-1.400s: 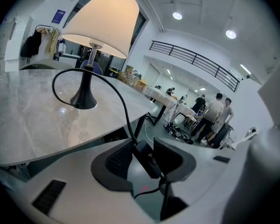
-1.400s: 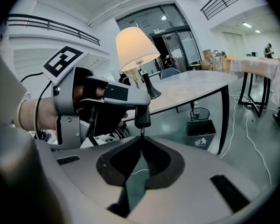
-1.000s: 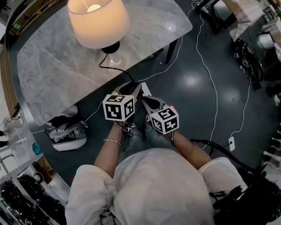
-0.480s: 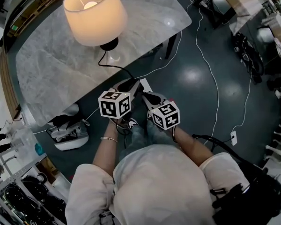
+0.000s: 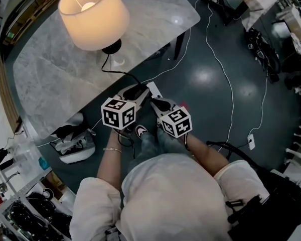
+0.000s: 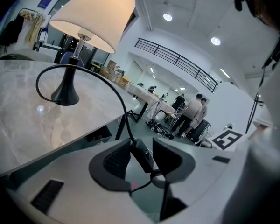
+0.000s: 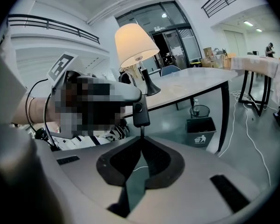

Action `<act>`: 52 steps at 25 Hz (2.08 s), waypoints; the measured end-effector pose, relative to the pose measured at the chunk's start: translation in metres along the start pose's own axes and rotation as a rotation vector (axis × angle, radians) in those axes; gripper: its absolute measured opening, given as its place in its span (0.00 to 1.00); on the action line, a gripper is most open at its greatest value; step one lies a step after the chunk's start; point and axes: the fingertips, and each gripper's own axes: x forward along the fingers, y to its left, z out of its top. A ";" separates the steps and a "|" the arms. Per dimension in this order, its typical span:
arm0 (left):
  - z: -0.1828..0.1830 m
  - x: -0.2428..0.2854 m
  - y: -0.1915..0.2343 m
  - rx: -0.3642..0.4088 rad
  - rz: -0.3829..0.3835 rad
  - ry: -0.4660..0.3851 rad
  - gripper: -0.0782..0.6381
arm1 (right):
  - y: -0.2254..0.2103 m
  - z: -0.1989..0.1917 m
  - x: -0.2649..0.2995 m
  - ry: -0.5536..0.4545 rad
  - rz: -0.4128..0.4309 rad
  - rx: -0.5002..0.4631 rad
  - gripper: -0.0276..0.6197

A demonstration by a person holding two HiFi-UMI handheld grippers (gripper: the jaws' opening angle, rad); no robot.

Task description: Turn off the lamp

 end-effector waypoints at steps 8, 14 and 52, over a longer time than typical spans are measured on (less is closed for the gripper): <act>-0.003 0.001 0.009 0.012 0.043 0.008 0.29 | 0.000 0.001 0.001 0.000 0.003 -0.008 0.07; 0.001 -0.002 0.014 -0.006 0.046 -0.008 0.29 | 0.002 0.005 0.003 -0.002 0.011 -0.014 0.07; -0.053 -0.071 0.054 -0.123 0.348 -0.094 0.12 | 0.006 -0.019 0.052 0.093 0.006 0.015 0.07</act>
